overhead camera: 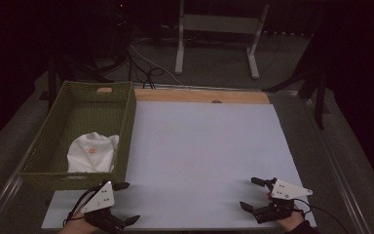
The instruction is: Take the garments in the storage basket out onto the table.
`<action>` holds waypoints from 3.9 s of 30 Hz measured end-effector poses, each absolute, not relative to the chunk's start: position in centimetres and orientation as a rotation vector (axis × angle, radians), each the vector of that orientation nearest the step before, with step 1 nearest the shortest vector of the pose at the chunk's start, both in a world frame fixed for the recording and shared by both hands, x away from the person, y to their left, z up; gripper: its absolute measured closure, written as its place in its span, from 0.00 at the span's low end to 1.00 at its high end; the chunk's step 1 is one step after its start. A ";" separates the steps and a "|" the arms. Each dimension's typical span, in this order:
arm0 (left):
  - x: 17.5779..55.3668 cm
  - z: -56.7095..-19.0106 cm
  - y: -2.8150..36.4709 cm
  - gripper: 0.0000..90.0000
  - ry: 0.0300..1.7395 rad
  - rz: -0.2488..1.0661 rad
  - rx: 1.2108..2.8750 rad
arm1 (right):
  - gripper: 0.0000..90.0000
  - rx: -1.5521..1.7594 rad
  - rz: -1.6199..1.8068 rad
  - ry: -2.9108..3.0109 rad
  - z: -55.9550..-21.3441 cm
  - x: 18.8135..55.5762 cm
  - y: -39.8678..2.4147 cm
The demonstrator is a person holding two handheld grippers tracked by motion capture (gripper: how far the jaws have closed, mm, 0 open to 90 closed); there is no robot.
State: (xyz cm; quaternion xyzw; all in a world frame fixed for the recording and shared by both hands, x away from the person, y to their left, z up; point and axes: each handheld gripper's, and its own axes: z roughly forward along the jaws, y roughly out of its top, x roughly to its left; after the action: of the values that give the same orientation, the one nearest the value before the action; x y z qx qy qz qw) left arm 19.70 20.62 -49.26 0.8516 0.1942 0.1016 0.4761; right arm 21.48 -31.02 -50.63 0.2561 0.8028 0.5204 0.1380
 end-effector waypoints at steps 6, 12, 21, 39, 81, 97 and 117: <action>19.6 -49.3 20.6 0.00 0.447 0.198 2.111 | 0.08 0.693 1.510 2.327 -50.2 21.2 -31.0; 19.7 -49.2 20.5 0.00 0.406 0.124 2.140 | 0.09 0.638 1.586 2.301 -49.4 21.0 -30.9; 19.8 -47.8 20.3 0.00 0.341 0.091 2.196 | 0.09 0.620 1.573 2.318 -49.0 20.9 -30.4; 19.7 -42.5 20.7 0.00 0.214 0.059 2.224 | 0.09 0.592 1.583 2.275 -48.2 20.6 -30.2; 22.4 -35.3 23.6 0.00 0.239 0.215 2.224 | 0.09 0.582 1.582 2.234 -47.7 20.3 -30.0; 25.3 -33.7 25.7 0.00 0.357 0.288 2.211 | 0.09 0.592 1.584 2.235 -47.9 20.4 -30.0; 30.0 -34.1 28.5 0.00 0.561 0.357 2.160 | 0.09 0.591 1.570 2.241 -48.1 20.5 -29.8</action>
State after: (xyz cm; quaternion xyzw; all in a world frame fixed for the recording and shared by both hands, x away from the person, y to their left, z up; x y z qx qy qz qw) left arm 30.00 28.49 -34.07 0.8645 0.2246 0.1428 0.4264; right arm 20.48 -29.80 -48.05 0.2079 0.7890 0.5525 0.1703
